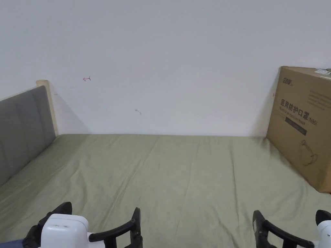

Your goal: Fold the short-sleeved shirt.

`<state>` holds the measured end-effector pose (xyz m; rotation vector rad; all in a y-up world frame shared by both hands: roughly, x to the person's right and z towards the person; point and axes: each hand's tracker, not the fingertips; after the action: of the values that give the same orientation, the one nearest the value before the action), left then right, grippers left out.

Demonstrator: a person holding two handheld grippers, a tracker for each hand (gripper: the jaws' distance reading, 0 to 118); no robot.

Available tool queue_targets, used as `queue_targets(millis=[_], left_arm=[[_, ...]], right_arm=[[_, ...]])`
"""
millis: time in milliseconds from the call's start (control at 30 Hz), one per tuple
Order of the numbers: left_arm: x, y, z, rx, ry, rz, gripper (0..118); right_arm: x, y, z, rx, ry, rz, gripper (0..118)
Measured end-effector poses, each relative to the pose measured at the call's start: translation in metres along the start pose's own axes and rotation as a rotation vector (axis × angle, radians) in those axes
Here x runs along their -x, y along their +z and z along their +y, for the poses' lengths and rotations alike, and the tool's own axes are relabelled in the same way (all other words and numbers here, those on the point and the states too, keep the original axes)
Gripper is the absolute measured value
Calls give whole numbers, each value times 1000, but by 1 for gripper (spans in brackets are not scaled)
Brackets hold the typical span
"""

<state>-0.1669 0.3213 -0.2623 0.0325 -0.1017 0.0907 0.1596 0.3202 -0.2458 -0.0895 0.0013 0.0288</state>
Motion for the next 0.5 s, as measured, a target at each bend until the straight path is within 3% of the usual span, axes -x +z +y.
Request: queue_targets(millis=[133, 333, 433, 500], left_arm=[[5, 0, -7, 9, -92, 36, 118], [4, 6, -7, 16, -90, 58, 118], [21, -2, -4, 18, -77, 72, 118], [28, -10, -4, 50, -27, -35, 118]], right_arm=[[5, -1, -5, 8, -3, 4, 108], [3, -4, -6, 23, -51, 7, 109], [5, -6, -7, 28, -36, 6, 109], [5, -8, -6, 28, -17, 5, 109]])
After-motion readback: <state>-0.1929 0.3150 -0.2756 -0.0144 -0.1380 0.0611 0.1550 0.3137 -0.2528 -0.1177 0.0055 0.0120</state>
